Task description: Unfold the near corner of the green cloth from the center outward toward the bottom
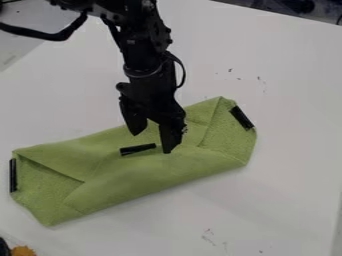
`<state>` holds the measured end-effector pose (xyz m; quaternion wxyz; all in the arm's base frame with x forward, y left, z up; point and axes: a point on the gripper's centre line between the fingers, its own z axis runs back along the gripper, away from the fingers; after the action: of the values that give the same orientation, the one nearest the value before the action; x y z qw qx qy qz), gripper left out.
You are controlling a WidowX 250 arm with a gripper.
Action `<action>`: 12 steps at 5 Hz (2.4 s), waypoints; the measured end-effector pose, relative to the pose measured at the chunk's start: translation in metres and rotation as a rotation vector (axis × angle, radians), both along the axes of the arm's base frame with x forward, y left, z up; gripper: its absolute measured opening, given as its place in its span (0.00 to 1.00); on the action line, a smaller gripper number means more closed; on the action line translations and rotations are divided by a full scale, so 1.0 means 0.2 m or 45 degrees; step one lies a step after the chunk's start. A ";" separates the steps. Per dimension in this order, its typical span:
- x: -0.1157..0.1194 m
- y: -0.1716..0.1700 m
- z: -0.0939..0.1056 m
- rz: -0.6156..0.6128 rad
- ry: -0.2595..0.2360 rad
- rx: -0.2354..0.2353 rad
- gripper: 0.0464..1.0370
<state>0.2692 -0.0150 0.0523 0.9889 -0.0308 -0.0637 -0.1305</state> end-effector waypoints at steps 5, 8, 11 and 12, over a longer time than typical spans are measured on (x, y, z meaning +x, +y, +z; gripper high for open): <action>0.04 0.20 -0.22 -0.073 0.005 -0.010 0.91; 0.05 0.21 -0.20 -0.101 0.057 0.023 0.11; -0.04 0.02 0.01 -0.126 -0.004 0.054 0.01; -0.14 -0.05 -0.06 -0.121 0.031 -0.061 0.01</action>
<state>0.2420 -0.0259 0.0407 0.9813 -0.0590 -0.0533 -0.1754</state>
